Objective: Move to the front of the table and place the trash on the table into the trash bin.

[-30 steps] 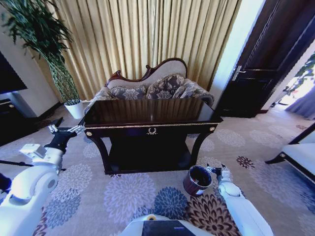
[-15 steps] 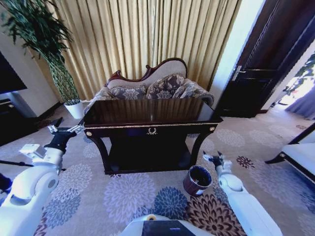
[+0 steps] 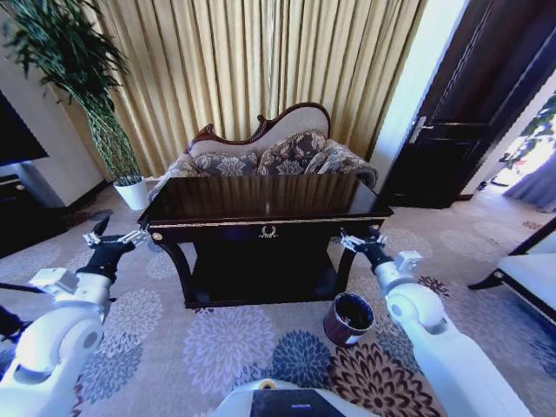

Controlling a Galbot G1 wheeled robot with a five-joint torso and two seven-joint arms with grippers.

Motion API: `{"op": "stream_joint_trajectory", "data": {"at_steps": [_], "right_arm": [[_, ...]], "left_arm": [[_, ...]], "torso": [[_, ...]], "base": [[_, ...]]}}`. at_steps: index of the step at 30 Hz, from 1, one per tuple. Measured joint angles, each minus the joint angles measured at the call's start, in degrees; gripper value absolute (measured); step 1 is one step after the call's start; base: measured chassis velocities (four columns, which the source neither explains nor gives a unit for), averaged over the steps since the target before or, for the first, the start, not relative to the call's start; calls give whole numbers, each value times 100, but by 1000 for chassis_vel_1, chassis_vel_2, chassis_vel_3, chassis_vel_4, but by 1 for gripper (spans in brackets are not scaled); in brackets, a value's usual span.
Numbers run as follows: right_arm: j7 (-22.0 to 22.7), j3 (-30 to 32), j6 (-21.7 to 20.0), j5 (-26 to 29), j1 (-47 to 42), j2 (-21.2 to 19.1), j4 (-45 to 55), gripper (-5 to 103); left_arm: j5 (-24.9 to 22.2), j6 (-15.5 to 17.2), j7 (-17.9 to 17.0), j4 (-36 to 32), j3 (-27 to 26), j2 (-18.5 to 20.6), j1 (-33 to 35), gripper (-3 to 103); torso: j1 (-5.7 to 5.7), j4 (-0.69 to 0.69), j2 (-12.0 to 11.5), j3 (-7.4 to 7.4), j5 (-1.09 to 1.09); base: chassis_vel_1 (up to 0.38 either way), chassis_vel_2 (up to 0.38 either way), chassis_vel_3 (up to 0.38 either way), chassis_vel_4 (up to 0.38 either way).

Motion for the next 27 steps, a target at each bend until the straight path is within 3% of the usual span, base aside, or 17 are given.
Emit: {"op": "stream_joint_trajectory", "data": {"at_steps": [2, 9, 27], "right_arm": [[3, 61, -23, 28, -63, -22, 157, 100], [1, 96, -44, 55, -98, -37, 274, 100], [-67, 44, -15, -39, -70, -80, 227, 100]], "left_arm": [[-112, 224, -21, -78, -72, 0, -6, 100], [-133, 486, -206, -167, -124, 55, -36, 100], [-63, 272, -129, -140, -87, 146, -49, 100]], "torso": [[0, 0, 0, 0, 1], [0, 0, 0, 0, 1], [0, 1, 0, 0, 1]], "base": [[0, 0, 0, 0], [0, 0, 0, 0], [0, 0, 0, 0]]}}
